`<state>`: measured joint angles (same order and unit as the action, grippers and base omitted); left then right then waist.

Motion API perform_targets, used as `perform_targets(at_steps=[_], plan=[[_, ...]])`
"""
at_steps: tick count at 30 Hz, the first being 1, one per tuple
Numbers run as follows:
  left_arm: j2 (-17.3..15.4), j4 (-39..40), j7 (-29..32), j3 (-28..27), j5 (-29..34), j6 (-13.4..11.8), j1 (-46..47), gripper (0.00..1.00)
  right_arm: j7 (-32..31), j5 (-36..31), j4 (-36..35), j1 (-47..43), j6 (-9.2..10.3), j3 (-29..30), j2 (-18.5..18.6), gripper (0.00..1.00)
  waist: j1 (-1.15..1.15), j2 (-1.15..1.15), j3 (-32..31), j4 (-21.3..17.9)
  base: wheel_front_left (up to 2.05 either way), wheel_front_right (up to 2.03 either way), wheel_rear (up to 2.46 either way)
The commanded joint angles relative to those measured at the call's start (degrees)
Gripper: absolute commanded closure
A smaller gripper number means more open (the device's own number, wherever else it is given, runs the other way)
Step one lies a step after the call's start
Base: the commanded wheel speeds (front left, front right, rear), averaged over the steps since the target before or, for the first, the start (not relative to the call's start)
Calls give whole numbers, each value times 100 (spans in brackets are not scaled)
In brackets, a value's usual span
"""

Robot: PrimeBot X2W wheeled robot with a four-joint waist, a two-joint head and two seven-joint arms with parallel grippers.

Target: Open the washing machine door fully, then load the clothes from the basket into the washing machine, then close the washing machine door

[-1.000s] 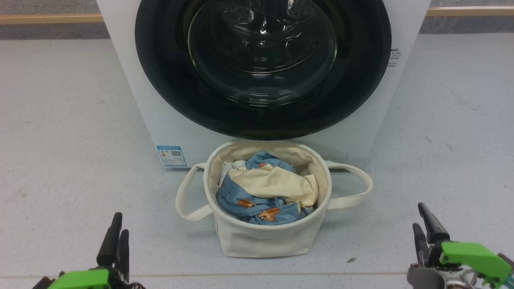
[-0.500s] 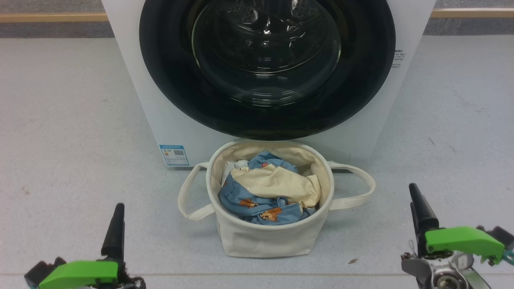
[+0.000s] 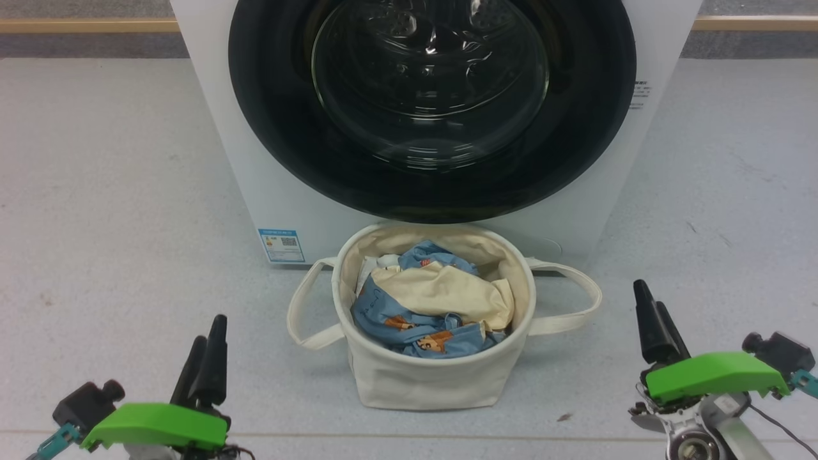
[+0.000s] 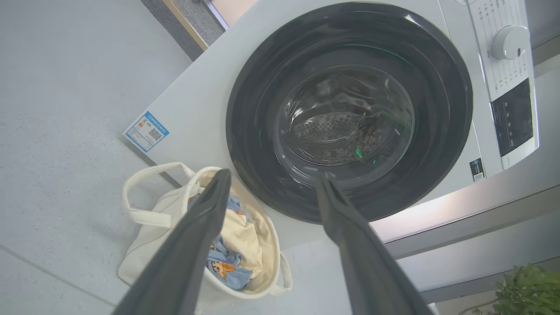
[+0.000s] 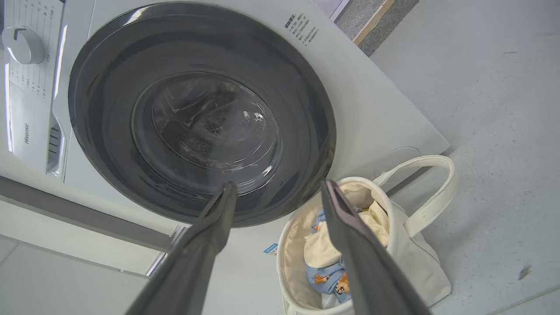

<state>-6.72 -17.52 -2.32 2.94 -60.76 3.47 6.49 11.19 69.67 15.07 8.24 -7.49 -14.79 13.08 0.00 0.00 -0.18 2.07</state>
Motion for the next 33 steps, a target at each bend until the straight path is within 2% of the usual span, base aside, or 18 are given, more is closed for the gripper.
perform_targets(at_steps=[1,33], plan=[[-132,185,-66,-82,145,-16,350,0,56,-161,-162,347,0,-24,29,0,0,0,0,4,0,0,0],[-160,-113,-618,-223,2619,124,781,0,205,-2759,146,919,0,-224,-149,0,0,0,12,171,0,0,0]])
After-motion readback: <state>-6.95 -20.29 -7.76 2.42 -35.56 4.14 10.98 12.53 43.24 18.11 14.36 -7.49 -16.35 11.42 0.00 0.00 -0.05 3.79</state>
